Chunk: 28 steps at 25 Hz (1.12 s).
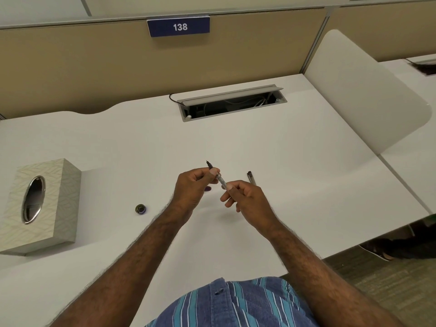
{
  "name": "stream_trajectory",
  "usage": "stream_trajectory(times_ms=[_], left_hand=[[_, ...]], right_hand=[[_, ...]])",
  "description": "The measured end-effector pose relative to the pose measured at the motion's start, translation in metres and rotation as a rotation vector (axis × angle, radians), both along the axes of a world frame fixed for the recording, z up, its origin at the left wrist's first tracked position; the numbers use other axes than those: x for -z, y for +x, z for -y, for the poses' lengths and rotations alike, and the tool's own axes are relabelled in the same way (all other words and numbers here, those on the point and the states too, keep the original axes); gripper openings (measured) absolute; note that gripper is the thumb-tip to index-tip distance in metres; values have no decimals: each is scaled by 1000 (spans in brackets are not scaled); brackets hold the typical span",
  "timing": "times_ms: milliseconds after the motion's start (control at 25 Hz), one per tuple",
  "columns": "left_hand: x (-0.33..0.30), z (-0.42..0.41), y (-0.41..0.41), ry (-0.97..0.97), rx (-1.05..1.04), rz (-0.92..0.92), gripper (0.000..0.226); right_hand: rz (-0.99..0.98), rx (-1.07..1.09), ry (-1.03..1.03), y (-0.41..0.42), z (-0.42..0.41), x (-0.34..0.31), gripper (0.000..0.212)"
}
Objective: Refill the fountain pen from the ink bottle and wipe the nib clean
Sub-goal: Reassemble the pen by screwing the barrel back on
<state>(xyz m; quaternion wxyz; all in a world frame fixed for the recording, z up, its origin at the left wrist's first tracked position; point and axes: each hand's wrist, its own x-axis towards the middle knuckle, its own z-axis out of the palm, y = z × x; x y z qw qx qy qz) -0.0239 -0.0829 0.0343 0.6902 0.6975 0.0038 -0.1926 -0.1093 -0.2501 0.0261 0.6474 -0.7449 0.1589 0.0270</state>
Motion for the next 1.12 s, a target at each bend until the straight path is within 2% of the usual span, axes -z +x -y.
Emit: stream_trajectory(times_ms=[520, 920, 1120], left_hand=[[-1, -2, -1, 4, -2, 12, 25], [-3, -2, 0, 7, -8, 8, 18], [-4, -2, 1, 1, -5, 7, 18]], right_hand=[[-9, -1, 31, -1, -3, -2, 19], [-2, 8, 16, 1, -2, 0, 14], [5, 15, -7, 0, -4, -2, 21]])
